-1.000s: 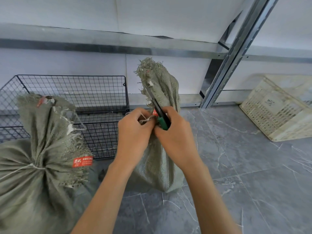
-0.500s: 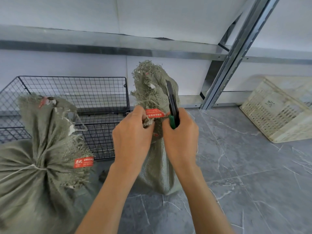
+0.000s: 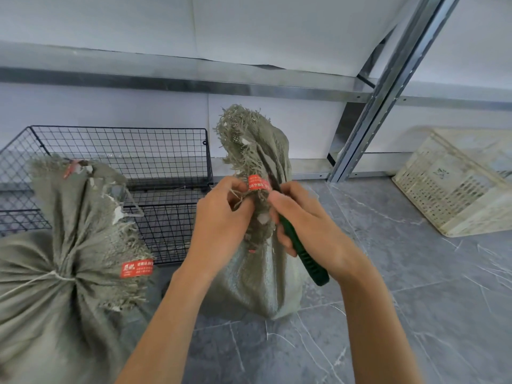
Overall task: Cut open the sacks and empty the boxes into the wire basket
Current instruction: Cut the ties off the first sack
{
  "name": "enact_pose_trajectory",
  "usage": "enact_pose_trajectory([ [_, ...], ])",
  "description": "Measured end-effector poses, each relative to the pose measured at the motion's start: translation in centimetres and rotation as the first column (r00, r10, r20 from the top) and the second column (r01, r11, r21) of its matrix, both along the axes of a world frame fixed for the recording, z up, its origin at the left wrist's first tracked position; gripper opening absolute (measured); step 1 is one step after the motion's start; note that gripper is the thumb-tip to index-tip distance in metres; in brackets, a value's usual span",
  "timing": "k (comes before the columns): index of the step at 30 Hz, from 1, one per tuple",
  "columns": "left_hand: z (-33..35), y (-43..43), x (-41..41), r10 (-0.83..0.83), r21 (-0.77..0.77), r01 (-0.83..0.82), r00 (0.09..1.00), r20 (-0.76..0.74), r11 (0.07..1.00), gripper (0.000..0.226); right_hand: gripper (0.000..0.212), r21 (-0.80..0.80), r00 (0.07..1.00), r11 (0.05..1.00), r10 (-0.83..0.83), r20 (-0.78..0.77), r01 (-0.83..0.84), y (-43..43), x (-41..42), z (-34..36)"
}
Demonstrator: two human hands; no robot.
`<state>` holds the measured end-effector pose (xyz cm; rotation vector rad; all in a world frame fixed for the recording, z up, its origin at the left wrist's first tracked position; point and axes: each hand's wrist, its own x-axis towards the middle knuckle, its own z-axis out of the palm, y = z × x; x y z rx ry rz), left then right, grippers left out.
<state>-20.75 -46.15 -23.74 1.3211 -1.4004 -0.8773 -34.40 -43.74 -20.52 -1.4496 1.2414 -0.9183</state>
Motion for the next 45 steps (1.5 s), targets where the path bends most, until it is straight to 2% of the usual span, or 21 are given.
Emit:
enact_pose_trajectory([
  [3, 0.0, -0.3, 0.4, 0.012, 0.022, -0.010, 0.998, -0.064, 1.000, 0.007, 0.017, 0.035, 0.993, 0.993, 0.114, -0.022, -0.113, 0.2, -0.3, -0.2],
  [7, 0.6, -0.3, 0.9, -0.031, 0.048, 0.037, 0.992, -0.124, 0.998, 0.021, 0.019, 0.107, 0.975, 0.973, 0.214, -0.064, -0.206, 0.3, -0.9, -0.6],
  [13, 1.2, -0.1, 1.2, -0.027, 0.043, 0.035, 0.984, -0.177, 0.998, 0.028, 0.020, 0.158, 0.963, 0.974, 0.189, -0.190, -0.160, 0.3, -1.9, -1.0],
  [18, 0.9, 0.0, 0.8, 0.029, -0.049, -0.030, 0.999, -0.026, 0.998, 0.026, 0.022, 0.136, 0.949, 0.990, 0.077, -0.307, -0.036, -0.2, -1.7, -1.7],
  [21, 0.7, 0.1, 0.4, 0.057, -0.115, -0.049, 0.996, 0.066, 0.992, 0.024, 0.027, 0.065, 0.942, 0.998, 0.010, -0.335, 0.013, -0.4, -1.2, -2.1],
  [28, 0.2, 0.3, -0.3, 0.127, -0.284, -0.055, 0.962, 0.241, 0.957, 0.023, 0.025, -0.026, 0.960, 0.995, -0.095, -0.262, 0.092, -0.6, -0.1, -2.2],
  [32, 0.1, 0.3, -0.6, 0.081, -0.296, -0.008, 0.969, 0.235, 0.955, 0.019, 0.022, -0.065, 0.975, 0.993, -0.108, -0.196, 0.097, -0.5, 0.1, -2.0],
  [34, 0.5, 0.5, -0.9, 0.057, -0.294, -0.005, 0.984, 0.168, 0.956, 0.016, 0.019, -0.076, 0.988, 0.995, -0.075, -0.132, 0.065, -0.4, 0.1, -1.8],
  [36, 1.0, 0.5, -1.0, 0.036, -0.254, -0.034, 0.999, 0.004, 0.967, 0.012, 0.019, -0.066, 0.999, 0.998, -0.021, -0.046, 0.018, -0.2, -0.2, -1.5],
  [40, 2.1, -0.6, -0.8, -0.013, -0.199, -0.063, 0.933, -0.360, 0.978, 0.036, 0.029, 0.003, 0.986, 0.996, 0.092, 0.141, -0.093, 0.2, -0.8, -1.2],
  [42, 2.3, -1.4, -0.9, -0.107, -0.232, 0.007, 0.901, -0.420, 0.973, 0.040, 0.034, 0.052, 0.953, 0.987, 0.132, 0.273, -0.152, 0.4, -1.1, -1.3],
  [45, 2.5, -2.0, -1.9, -0.231, -0.206, 0.148, 0.851, -0.471, 0.967, 0.033, 0.023, 0.107, 0.861, 0.964, 0.163, 0.483, -0.242, 0.7, -1.4, -1.3],
])
